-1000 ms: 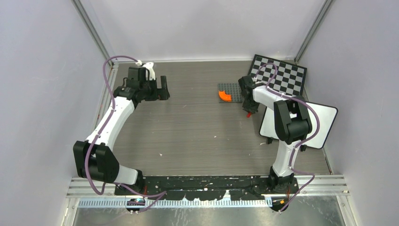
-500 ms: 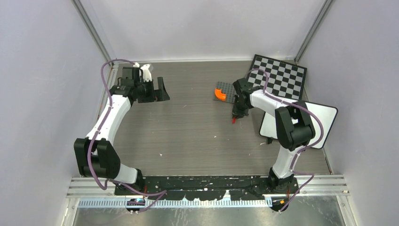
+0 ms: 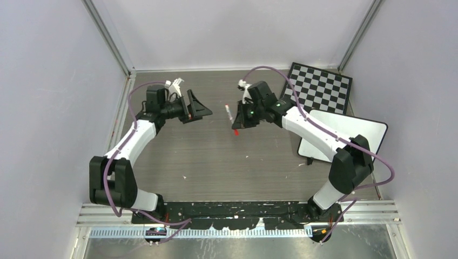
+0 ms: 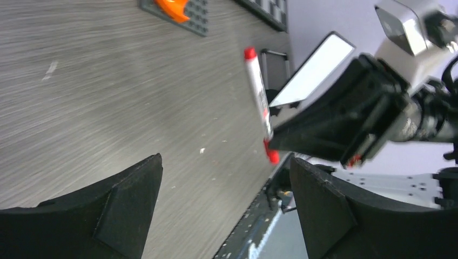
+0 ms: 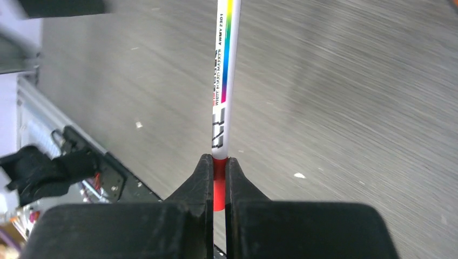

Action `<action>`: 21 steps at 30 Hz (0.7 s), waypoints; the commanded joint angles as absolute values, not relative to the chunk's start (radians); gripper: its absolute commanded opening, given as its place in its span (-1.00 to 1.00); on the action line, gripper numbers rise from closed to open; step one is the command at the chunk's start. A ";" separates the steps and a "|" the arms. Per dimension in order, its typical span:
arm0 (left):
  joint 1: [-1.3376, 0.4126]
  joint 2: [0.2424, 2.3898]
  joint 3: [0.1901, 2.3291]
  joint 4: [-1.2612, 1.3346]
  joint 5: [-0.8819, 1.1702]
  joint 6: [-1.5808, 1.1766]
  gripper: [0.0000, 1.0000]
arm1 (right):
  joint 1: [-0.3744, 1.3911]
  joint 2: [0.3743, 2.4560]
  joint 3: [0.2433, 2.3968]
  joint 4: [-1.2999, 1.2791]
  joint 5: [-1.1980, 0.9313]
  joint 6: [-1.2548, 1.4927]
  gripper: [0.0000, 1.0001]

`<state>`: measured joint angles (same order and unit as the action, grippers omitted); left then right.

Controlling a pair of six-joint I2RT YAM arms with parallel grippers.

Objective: Write a sentence on the whiteboard
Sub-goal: Pass from the right arm to the left

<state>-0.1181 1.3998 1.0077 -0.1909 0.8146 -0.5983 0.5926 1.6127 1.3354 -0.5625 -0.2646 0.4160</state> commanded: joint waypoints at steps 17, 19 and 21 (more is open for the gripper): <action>-0.168 1.445 0.867 0.406 0.916 -1.035 -1.00 | 0.747 1.544 1.421 -0.600 -0.170 0.353 0.08; -0.141 1.429 0.867 0.366 0.899 -1.015 -1.00 | 0.689 1.489 1.340 -0.607 -0.098 0.391 0.26; -0.116 1.419 0.864 0.330 0.885 -0.996 -1.00 | 0.610 1.419 1.238 -0.619 -0.028 0.427 0.24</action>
<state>-0.1627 1.4658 0.8688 0.3656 0.9192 -1.0386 0.7368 1.5604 1.3754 -0.5850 -0.1955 0.3641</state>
